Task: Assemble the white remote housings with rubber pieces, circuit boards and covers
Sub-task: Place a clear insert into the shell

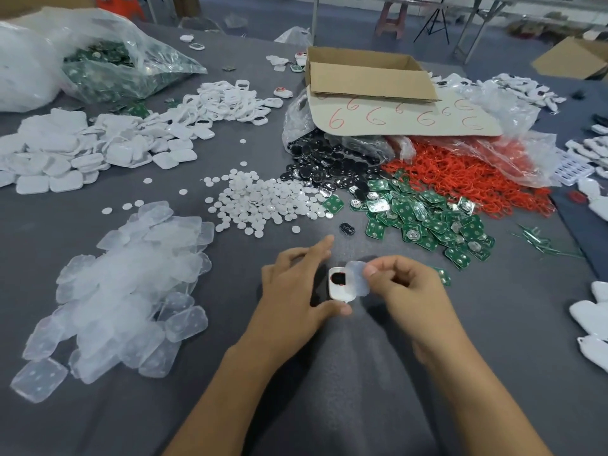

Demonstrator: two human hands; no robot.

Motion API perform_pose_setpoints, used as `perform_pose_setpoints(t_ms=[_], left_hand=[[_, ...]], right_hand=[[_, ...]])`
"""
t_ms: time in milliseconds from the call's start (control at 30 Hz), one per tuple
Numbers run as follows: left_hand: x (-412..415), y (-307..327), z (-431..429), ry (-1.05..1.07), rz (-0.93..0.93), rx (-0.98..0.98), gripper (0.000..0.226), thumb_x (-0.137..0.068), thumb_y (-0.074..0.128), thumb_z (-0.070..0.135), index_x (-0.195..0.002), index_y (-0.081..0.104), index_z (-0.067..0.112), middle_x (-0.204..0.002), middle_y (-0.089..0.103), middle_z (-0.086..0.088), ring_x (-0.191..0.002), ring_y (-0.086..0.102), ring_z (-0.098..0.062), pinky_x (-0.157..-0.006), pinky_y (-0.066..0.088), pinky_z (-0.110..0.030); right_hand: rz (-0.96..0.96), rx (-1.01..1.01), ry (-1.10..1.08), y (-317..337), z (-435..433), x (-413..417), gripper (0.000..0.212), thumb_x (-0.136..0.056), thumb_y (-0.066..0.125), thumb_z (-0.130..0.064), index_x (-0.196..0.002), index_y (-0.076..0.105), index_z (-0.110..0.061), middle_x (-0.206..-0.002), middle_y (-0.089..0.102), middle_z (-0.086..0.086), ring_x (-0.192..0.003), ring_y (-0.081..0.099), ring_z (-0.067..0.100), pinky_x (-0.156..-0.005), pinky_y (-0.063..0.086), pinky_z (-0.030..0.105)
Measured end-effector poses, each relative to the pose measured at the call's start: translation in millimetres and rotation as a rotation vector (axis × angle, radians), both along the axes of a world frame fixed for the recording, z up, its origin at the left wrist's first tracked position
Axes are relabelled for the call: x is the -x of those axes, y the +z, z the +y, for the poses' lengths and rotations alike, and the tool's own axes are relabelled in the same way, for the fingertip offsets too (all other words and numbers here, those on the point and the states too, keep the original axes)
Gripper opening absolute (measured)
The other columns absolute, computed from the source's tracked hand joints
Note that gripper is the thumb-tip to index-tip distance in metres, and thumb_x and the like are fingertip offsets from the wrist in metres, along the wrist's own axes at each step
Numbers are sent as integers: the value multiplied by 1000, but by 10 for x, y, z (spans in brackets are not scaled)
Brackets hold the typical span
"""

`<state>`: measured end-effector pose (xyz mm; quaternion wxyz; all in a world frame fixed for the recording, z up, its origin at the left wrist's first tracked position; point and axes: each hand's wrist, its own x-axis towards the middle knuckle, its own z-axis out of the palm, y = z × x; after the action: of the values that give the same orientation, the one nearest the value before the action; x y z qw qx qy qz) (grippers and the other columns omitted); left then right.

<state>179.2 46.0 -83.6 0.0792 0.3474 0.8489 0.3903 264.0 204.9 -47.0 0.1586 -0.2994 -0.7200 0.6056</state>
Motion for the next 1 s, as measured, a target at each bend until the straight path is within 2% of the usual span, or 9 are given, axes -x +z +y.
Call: perform_pose_setpoints(t_ms=[67,167,233,400,467,533,700,800,1000], left_hand=[[16,-61,34,-23,78,29,96,-83,67,67,-159,11,44,-139,51,28,-137,24,2,-104,11,-21],[10,-116,34,-12,129,39,91,-89,61,64,-159,8,43,-137,51,28,-134,27,0,-104,12,-23],[12,-126,31,-2,124,32,92,-87,62,64,-159,10,42,-135,51,28,-133,30,-2,-106,15,-26],[18,-133,29,18,104,-3,92,-82,69,60,-157,19,43,-127,53,34,-129,33,0,-108,21,-30],[23,-138,34,27,111,5,90,-81,68,62,-156,23,41,-129,56,30,-129,35,-1,-107,21,-30],[31,-138,45,41,118,13,88,-79,68,65,-154,27,40,-130,58,28,-129,37,-2,-105,20,-29],[40,-156,52,51,117,14,87,-78,67,69,-151,29,43,-131,58,28,-129,37,1,-102,19,-26],[42,-163,54,58,115,17,86,-77,66,72,-150,30,44,-129,59,29,-128,37,2,-102,19,-26],[48,-156,49,60,106,16,85,-77,66,73,-149,32,44,-129,57,30,-129,36,3,-103,18,-24]], right_hand=[[-38,-6,26,-48,-13,69,10,-91,70,-10,-82,73,-13,-73,66,16,-67,56,17,-70,50,40],[-127,-180,17,-122,-16,136,12,-89,72,-15,-77,73,-18,-68,69,-2,-62,60,9,-67,49,31],[-157,-279,6,-146,-35,162,13,-87,73,-18,-75,73,-21,-68,71,-6,-66,65,9,-69,53,30],[-175,-424,-6,-174,-65,193,15,-84,75,-23,-70,72,-27,-64,68,-19,-61,62,-2,-54,41,7],[-158,-436,10,-177,-62,197,11,-83,78,-22,-76,72,-28,-62,67,-18,-60,62,-1,-54,41,7],[-110,-417,47,-177,-59,178,16,-81,81,-20,-84,69,-30,-66,68,-14,-60,63,1,-56,43,8],[-97,-557,159,-178,-9,123,20,-81,79,-15,-78,71,-33,-73,68,-14,-72,63,2,-64,48,14],[-100,-541,190,-171,7,132,24,-82,77,-9,-79,74,-32,-77,70,-12,-74,64,2,-68,49,16],[-37,-456,74,-168,-29,135,27,-82,77,-9,-77,70,-34,-68,68,-15,-62,63,2,-58,45,10]])
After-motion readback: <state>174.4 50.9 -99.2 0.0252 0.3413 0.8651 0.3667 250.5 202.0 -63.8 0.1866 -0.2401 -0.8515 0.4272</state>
